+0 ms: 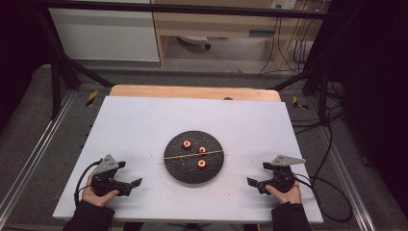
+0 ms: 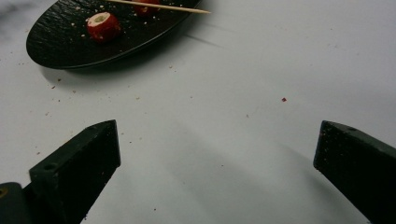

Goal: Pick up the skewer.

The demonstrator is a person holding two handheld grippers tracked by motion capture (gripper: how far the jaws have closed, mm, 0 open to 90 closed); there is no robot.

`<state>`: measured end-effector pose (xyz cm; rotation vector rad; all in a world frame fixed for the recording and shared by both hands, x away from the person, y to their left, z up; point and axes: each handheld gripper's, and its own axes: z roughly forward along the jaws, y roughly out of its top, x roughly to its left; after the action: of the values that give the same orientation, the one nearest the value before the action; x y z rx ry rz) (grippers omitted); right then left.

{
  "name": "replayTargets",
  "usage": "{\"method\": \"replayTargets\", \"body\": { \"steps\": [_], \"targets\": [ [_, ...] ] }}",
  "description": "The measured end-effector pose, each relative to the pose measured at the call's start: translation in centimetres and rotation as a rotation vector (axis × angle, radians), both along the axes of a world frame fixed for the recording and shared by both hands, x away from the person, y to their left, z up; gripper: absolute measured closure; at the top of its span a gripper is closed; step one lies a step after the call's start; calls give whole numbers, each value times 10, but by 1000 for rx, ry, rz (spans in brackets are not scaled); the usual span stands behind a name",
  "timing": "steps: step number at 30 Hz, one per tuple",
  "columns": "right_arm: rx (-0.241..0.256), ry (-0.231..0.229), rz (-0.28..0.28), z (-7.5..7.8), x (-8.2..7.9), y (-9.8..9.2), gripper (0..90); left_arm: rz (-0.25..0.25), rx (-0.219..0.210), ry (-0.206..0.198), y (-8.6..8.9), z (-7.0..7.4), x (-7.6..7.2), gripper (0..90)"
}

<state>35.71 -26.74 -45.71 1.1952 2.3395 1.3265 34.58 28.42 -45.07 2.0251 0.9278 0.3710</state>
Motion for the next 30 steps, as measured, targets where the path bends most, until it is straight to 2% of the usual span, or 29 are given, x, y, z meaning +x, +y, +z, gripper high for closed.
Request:
{"method": "replayTargets", "body": {
  "steps": [10, 19, 23, 30],
  "targets": [
    [15, -1, -7, 1, 0, 0, 12, -16, -1, 2, -4, 2, -1, 28],
    [9, 0, -7, 1, 0, -1, 10, 0, 0, 13, -7, 6, 1, 44],
    [9, -3, -10, 2, 0, -1, 10, 1, -9, 11, -11, 11, 2, 79],
    [7, -2, -13, 2, 0, -1, 11, -10, -3, 19, -19, 20, 2, 195]
  ]
}}
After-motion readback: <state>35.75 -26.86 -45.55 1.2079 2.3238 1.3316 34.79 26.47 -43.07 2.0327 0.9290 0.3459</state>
